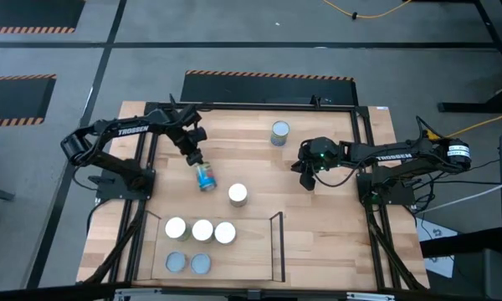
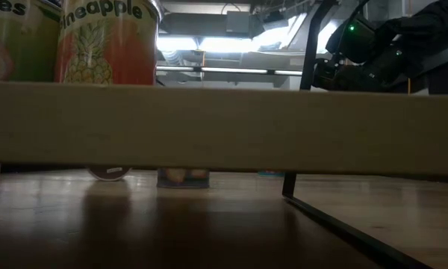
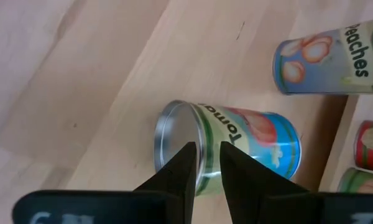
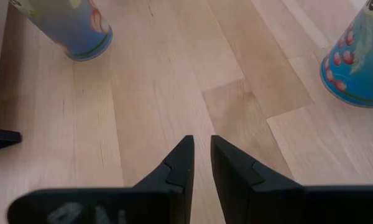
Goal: Pick and place cans onto a shelf
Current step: Put the tomatoes on the shelf
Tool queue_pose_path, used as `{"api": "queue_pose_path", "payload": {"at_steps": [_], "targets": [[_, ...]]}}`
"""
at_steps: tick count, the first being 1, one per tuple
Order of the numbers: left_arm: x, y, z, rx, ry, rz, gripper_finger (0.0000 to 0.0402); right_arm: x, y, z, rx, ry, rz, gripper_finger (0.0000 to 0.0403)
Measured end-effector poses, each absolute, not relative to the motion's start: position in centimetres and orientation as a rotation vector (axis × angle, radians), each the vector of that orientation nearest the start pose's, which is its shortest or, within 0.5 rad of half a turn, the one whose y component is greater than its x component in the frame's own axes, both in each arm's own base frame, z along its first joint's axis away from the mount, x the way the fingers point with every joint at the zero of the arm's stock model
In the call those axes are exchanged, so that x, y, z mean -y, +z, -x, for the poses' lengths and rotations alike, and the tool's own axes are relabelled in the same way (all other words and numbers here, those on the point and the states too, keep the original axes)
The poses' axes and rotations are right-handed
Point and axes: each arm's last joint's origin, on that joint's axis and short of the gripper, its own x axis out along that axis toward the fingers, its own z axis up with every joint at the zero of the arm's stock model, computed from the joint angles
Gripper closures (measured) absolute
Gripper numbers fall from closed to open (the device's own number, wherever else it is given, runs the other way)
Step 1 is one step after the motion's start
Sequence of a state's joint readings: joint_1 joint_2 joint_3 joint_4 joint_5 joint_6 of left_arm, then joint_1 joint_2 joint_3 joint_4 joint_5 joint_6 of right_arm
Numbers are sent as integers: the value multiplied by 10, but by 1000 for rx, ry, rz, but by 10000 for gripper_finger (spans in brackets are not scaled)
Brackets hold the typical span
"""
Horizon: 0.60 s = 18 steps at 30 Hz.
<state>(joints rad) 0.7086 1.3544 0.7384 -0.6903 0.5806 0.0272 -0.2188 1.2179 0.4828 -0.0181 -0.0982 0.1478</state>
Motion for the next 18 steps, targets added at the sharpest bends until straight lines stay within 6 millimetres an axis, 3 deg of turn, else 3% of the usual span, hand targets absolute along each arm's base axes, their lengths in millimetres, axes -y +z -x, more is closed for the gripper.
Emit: {"api": "queue_pose_path", "payload": {"at_steps": [18], "targets": [[-126, 176, -180, -1063, 78, 788, 337, 45, 165, -216, -736, -170, -260, 344]]}}
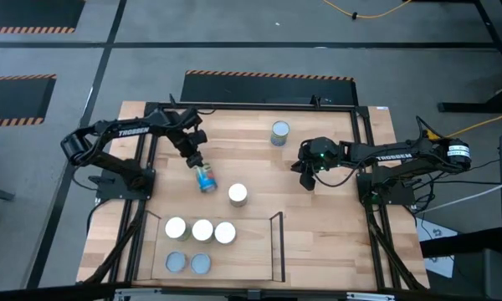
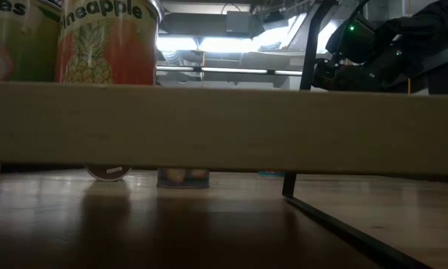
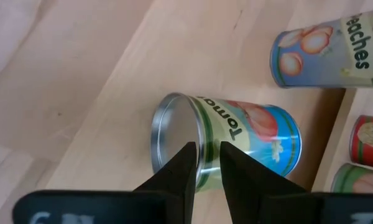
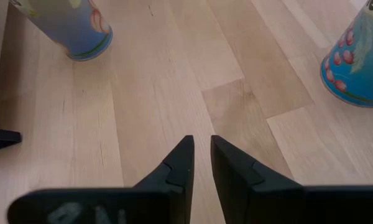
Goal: Pick and place cans onto a shelf
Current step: Put the tomatoes on the shelf
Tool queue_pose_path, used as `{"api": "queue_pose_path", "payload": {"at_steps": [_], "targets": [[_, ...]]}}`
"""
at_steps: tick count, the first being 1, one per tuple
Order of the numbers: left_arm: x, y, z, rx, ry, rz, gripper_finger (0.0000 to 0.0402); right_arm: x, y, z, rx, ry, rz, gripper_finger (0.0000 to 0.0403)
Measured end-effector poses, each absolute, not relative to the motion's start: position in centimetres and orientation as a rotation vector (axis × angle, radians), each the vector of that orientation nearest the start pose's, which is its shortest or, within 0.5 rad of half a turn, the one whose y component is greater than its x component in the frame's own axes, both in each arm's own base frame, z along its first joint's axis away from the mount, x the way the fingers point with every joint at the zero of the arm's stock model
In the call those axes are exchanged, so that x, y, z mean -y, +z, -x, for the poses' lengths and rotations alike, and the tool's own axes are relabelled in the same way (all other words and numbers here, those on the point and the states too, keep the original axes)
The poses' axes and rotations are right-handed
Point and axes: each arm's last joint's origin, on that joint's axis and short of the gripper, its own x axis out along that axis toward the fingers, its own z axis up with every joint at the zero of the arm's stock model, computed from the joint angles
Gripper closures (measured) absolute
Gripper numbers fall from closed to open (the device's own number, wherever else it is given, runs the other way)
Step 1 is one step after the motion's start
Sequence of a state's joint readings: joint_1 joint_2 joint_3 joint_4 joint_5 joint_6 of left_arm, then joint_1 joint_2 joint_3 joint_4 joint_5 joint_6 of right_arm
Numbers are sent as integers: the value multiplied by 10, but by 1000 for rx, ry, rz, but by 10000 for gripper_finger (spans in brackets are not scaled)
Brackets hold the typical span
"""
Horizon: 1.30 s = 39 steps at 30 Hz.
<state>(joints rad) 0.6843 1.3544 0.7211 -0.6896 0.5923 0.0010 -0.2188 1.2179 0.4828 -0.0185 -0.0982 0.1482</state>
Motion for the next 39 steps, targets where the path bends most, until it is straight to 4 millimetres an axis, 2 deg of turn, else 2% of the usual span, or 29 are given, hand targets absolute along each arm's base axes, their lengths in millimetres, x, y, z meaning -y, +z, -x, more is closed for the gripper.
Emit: {"api": "queue_pose_path", "payload": {"at_steps": [16, 29, 39], "targets": [[-106, 175, -193, -1121, 25, 693, 339, 45, 165, -216, -736, -170, -260, 344], [-103, 175, -194, -1127, 7, 689, 392, 45, 165, -217, -736, -170, -260, 344], [-103, 175, -194, -1126, 7, 688, 401, 45, 165, -216, -736, -170, -260, 344]]}}
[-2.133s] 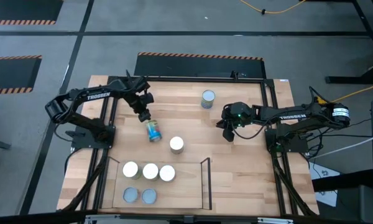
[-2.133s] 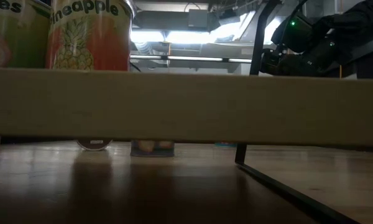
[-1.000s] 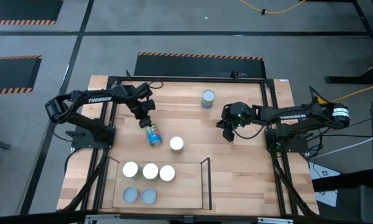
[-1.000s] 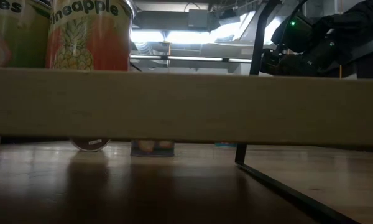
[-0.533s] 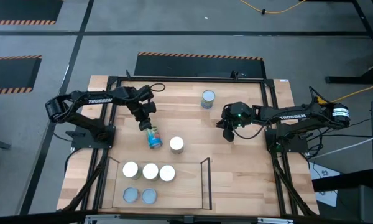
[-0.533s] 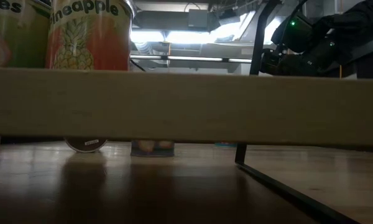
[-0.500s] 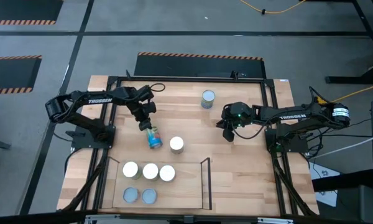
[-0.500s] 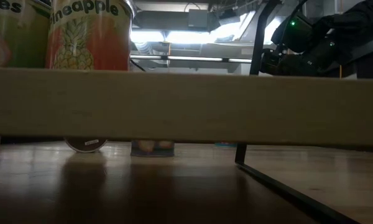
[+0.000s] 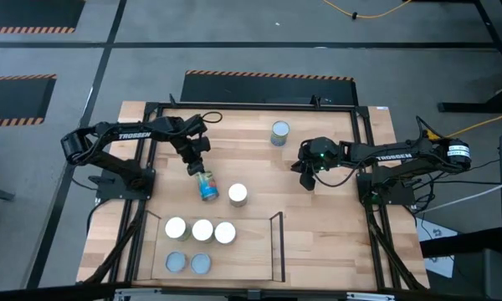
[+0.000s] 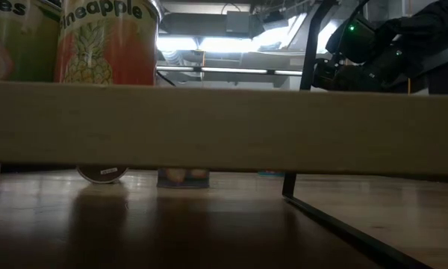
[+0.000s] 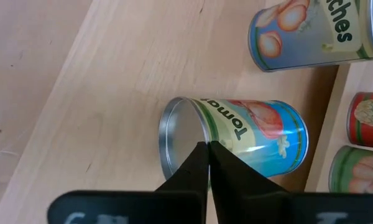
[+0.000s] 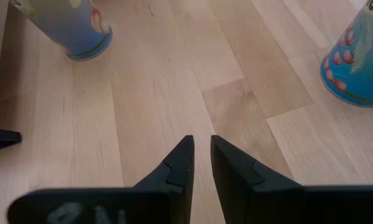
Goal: Pick and place cans onto a shelf
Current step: Put the tomatoes on the shelf
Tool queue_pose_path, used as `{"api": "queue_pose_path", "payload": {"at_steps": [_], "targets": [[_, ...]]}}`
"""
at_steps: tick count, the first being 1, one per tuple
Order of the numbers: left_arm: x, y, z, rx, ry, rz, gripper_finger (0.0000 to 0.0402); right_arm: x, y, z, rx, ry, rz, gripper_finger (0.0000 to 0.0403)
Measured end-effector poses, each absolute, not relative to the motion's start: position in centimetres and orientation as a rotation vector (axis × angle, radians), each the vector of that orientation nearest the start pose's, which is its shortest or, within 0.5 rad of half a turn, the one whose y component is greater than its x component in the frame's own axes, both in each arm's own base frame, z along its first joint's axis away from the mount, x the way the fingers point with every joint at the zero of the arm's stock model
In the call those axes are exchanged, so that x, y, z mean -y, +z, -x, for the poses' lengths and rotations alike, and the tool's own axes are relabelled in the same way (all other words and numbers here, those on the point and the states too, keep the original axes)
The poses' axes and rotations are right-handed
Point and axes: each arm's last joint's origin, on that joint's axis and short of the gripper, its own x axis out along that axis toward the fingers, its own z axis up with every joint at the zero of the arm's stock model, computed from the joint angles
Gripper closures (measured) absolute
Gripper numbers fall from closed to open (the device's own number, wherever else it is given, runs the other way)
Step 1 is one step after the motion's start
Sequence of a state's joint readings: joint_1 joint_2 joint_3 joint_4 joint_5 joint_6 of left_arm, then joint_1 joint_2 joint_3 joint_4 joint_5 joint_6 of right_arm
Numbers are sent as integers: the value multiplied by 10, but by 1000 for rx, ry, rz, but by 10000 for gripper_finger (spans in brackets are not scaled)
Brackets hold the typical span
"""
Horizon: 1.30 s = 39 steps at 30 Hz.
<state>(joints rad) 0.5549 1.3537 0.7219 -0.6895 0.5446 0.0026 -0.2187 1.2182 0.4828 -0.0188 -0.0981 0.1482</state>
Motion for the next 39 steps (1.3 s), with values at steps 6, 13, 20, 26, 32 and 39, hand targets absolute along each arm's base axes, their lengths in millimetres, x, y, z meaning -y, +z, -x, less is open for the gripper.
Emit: {"api": "queue_pose_path", "payload": {"at_steps": [6, 13, 20, 26, 32, 39], "targets": [[-103, 175, -194, -1127, 7, 688, 401, 45, 165, -216, -737, -170, -260, 344], [-103, 175, -194, -1126, 5, 689, 401, 45, 165, -216, -736, -170, -260, 344], [-102, 175, -194, -1119, -13, 691, 401, 45, 165, -216, -736, -170, -260, 344], [-103, 176, -196, -1091, -33, 703, 401, 45, 165, -216, -736, -170, -260, 344], [-106, 184, -201, -1059, -46, 689, 401, 45, 165, -216, -737, -170, -260, 344], [-115, 207, -213, -1003, -20, 594, 401, 45, 165, -216, -737, -170, -260, 344]]}}
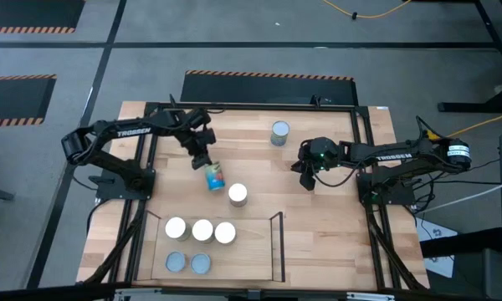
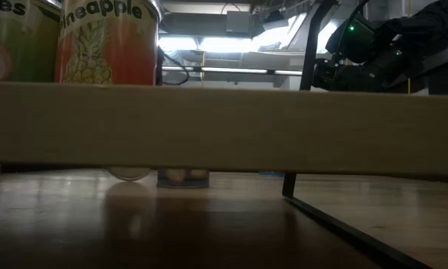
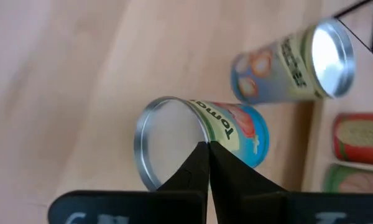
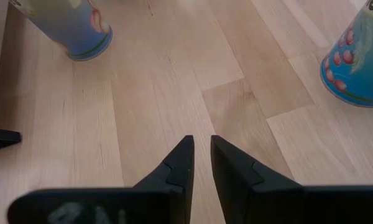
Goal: Pick and place cans onto a shelf
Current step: Put the tomatoes on the shelf
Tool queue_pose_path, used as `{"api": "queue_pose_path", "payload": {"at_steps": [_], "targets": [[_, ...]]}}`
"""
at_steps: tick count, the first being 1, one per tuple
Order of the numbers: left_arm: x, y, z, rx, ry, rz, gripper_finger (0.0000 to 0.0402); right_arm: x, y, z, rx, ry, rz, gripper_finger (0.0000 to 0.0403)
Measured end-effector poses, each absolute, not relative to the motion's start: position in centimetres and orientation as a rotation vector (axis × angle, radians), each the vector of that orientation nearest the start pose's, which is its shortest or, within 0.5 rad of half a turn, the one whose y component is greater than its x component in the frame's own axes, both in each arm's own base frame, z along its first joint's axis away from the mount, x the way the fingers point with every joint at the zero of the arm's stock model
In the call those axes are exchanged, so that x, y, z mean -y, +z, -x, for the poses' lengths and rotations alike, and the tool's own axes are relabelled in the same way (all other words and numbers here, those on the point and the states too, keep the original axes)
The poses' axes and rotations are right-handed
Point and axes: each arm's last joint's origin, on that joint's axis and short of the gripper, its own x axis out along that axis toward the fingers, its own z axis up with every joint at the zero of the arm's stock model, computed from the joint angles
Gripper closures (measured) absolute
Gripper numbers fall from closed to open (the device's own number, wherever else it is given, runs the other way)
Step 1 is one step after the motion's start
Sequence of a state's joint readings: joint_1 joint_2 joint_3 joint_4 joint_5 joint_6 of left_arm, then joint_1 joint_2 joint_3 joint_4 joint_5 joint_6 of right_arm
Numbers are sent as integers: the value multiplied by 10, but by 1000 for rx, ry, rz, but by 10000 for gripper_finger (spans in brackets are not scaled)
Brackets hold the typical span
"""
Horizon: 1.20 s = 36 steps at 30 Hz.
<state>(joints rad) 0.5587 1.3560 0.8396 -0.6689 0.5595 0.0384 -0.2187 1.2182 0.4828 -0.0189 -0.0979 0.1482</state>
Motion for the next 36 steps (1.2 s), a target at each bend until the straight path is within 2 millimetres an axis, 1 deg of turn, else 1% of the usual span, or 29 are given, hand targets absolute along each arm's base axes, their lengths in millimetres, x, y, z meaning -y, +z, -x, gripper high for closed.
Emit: {"api": "queue_pose_path", "payload": {"at_steps": [6, 14, 17, 21, 24, 29, 36], "targets": [[-123, 226, -220, -981, 75, 477, 401, 45, 165, -217, -736, -170, -258, 344], [-132, 247, -227, -990, 293, 275, 401, 45, 165, -216, -736, -169, -257, 344], [-131, 252, -231, -1008, 348, 171, 401, 45, 165, -216, -736, -170, -258, 344], [-124, 253, -235, -1035, 380, 67, 401, 45, 165, -217, -736, -170, -259, 344], [-117, 253, -238, -1047, 369, 13, 401, 45, 165, -216, -736, -170, -259, 344], [-102, 253, -245, -1047, 295, -38, 401, 45, 166, -217, -733, -170, -259, 344], [-77, 253, -257, -1033, 153, -183, 401, 46, 168, -219, -703, -168, -253, 344]]}}
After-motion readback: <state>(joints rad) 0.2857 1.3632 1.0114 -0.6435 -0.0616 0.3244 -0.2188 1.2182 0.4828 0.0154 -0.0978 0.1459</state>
